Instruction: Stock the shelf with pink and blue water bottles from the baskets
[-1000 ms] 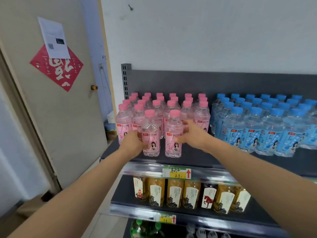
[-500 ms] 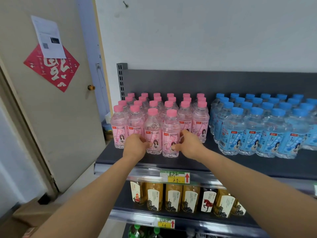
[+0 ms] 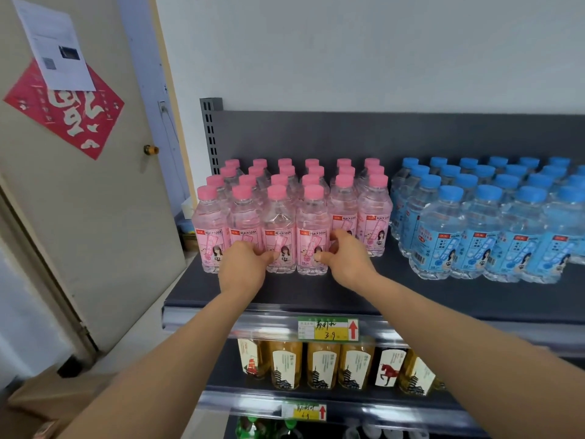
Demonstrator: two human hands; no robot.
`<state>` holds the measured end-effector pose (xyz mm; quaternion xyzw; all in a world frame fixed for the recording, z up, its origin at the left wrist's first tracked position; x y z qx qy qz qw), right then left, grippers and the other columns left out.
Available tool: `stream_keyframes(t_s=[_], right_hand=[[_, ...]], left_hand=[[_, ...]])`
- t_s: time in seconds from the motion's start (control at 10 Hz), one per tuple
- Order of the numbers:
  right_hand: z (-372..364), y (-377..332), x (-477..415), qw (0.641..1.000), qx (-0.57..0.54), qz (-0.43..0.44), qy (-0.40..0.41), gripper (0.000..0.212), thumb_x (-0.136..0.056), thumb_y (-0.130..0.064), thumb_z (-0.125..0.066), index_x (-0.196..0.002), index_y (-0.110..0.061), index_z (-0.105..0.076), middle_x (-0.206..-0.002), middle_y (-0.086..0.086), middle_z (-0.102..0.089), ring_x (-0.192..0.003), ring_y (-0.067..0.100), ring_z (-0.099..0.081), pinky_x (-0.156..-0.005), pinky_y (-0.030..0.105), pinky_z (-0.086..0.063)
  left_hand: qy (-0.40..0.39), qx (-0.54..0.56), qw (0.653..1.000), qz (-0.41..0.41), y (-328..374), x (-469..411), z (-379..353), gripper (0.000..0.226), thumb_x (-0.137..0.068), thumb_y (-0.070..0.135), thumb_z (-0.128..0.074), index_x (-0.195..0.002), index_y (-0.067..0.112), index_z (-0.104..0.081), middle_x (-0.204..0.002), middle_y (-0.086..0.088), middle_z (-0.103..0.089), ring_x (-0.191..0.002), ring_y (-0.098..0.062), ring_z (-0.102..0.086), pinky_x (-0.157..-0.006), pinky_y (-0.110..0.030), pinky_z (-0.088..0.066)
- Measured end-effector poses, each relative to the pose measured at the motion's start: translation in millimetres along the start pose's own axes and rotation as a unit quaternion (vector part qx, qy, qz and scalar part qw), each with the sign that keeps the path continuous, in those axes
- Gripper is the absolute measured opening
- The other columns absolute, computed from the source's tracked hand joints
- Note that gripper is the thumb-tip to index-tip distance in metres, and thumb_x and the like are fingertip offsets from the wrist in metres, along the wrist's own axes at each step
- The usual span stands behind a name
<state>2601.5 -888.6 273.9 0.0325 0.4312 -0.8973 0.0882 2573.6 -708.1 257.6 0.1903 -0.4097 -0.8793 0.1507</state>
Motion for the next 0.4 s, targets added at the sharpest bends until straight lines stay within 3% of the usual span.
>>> stream_keyframes(t_s=[0.2,0.3,0.4], right_hand=[[3.3,5.6,13.1,1.0,0.004,-0.001,0.016,0.048,-0.091,-0.021,-0.061,-0.134,-0.007,-0.045,-0.125,0.009,-0.057,-0.114,0.026,-0.055,-0.093,0.034,-0.044],[17.5,8.1,27.6,0.998,0.037,0.028,0.042,0.046,-0.093,-0.026,-0.058,-0.134,-0.01,-0.046,-0.116,0.008,-0.058,-0.106,0.023,-0.056,-0.085,0.03,-0.044],[37.5,8.3,49.3,0.994,0.082,0.05,0.048,0.04,-0.093,-0.028,-0.057,-0.129,-0.01,-0.052,-0.122,0.007,-0.06,-0.108,0.021,-0.056,-0.091,0.032,-0.044]], left_hand=[[-0.033,-0.023,0.999,-0.025,-0.8,3.6,3.4,0.027,-0.084,0.03,-0.069,-0.075,0.005,-0.065,-0.072,-0.01,-0.065,-0.075,-0.03,-0.063,-0.069,-0.034,-0.05],[-0.034,-0.046,0.995,-0.08,10.8,14.8,11.2,0.017,-0.088,0.024,-0.064,-0.087,0.008,-0.067,-0.081,-0.007,-0.066,-0.081,-0.026,-0.063,-0.073,-0.032,-0.049],[-0.078,-0.065,0.986,-0.135,34.5,37.5,14.8,0.015,-0.089,0.021,-0.062,-0.097,0.009,-0.066,-0.089,-0.003,-0.066,-0.084,-0.02,-0.061,-0.075,-0.029,-0.048]])
Point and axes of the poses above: each hand's wrist, its own x-axis away from the middle knuckle, its own z-axis out of the back of the hand, y = z × x, the point moved 3 cm from there along -x, towards the middle knuckle
